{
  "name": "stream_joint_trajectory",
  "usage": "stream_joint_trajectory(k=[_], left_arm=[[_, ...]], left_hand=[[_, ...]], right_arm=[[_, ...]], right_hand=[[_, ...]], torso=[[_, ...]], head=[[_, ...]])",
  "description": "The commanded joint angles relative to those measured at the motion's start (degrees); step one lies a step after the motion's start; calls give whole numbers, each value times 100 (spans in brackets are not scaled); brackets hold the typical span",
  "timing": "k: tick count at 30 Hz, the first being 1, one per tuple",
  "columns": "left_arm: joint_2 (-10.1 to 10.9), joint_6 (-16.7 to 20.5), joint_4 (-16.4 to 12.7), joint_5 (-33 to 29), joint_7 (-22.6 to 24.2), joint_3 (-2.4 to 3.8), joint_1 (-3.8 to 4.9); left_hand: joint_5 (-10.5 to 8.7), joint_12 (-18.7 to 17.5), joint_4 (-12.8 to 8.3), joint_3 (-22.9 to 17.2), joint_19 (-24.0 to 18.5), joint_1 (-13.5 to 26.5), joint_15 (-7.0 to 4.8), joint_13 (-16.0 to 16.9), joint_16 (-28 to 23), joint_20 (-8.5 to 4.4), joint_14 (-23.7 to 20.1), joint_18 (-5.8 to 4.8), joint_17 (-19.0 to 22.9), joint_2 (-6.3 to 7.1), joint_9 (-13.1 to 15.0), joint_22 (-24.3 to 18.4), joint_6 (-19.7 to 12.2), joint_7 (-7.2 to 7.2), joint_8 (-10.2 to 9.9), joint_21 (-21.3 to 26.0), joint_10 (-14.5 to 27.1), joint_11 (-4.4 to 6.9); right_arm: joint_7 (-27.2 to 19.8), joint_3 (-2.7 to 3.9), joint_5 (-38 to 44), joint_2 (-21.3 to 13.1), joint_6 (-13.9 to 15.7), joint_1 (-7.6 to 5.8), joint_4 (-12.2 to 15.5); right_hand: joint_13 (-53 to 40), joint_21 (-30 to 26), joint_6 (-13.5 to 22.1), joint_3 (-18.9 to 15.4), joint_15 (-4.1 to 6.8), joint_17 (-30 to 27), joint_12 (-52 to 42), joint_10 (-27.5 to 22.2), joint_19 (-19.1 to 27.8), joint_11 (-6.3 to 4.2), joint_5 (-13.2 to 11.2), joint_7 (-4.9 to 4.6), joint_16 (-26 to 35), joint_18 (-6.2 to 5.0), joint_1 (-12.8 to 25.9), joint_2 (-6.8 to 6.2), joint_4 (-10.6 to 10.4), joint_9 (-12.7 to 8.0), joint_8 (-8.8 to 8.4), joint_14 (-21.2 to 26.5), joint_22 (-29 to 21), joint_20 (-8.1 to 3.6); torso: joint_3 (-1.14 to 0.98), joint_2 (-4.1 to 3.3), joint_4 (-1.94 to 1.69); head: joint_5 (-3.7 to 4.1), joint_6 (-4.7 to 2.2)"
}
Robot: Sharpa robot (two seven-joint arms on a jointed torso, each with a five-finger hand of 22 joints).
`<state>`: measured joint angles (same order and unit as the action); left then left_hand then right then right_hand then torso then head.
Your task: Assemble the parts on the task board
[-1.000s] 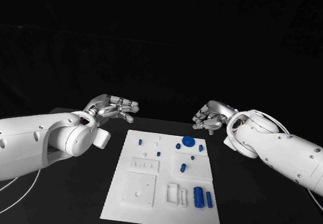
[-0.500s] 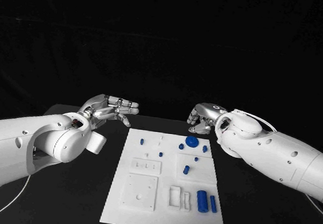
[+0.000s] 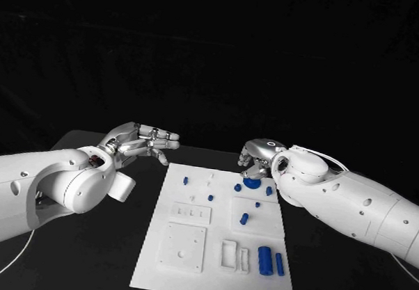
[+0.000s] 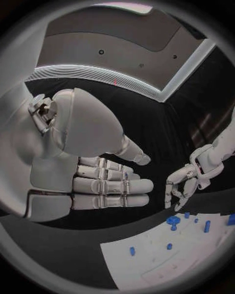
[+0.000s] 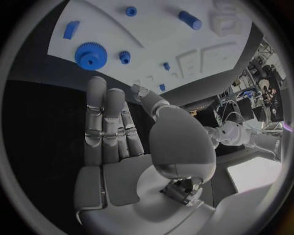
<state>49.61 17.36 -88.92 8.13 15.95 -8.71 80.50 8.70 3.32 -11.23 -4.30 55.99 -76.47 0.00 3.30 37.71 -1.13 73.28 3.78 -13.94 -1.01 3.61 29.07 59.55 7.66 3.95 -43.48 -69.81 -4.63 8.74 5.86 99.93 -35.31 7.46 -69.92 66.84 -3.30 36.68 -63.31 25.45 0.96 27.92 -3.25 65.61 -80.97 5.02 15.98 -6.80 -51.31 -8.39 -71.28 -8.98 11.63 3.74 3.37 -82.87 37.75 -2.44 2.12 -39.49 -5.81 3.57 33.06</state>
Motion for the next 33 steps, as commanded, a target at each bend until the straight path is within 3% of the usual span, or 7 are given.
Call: stream_joint_trajectory(k=[1,18,33], left_arm=[[-21,-102,-7,34,0,6,13],[-31,-139,-22,34,-20,6,14],[-27,-177,-31,34,-41,6,14]], left_hand=[[2,7,0,45,-20,62,-2,7,18,11,-30,57,27,13,5,-16,-37,-2,-12,38,37,-2],[-5,6,18,67,-9,65,1,7,24,14,-27,57,60,11,5,-36,-51,1,-13,53,50,-7],[-17,8,62,109,10,59,4,7,36,17,-25,56,101,7,5,-67,-56,2,-12,74,57,-8]], right_arm=[[3,-7,155,19,-216,29,-24],[-10,-28,203,116,-216,186,-181],[50,-40,470,149,-288,215,-290]], right_hand=[[-3,-59,43,-43,-12,-11,-4,-54,-20,-2,20,8,-31,-81,-37,-37,8,-2,20,31,67,35],[-2,-372,34,2,-10,-35,-4,-54,-118,-1,9,6,-58,-87,-25,-25,18,-2,19,38,476,33],[-3,-502,-32,244,-6,-21,-3,65,-164,-26,-21,10,-85,-90,27,-31,29,0,20,41,823,30]], torso=[[7,-57,-22],[21,-160,-101],[15,-234,-116]], head=[[22,-14],[76,-21],[100,-36]])
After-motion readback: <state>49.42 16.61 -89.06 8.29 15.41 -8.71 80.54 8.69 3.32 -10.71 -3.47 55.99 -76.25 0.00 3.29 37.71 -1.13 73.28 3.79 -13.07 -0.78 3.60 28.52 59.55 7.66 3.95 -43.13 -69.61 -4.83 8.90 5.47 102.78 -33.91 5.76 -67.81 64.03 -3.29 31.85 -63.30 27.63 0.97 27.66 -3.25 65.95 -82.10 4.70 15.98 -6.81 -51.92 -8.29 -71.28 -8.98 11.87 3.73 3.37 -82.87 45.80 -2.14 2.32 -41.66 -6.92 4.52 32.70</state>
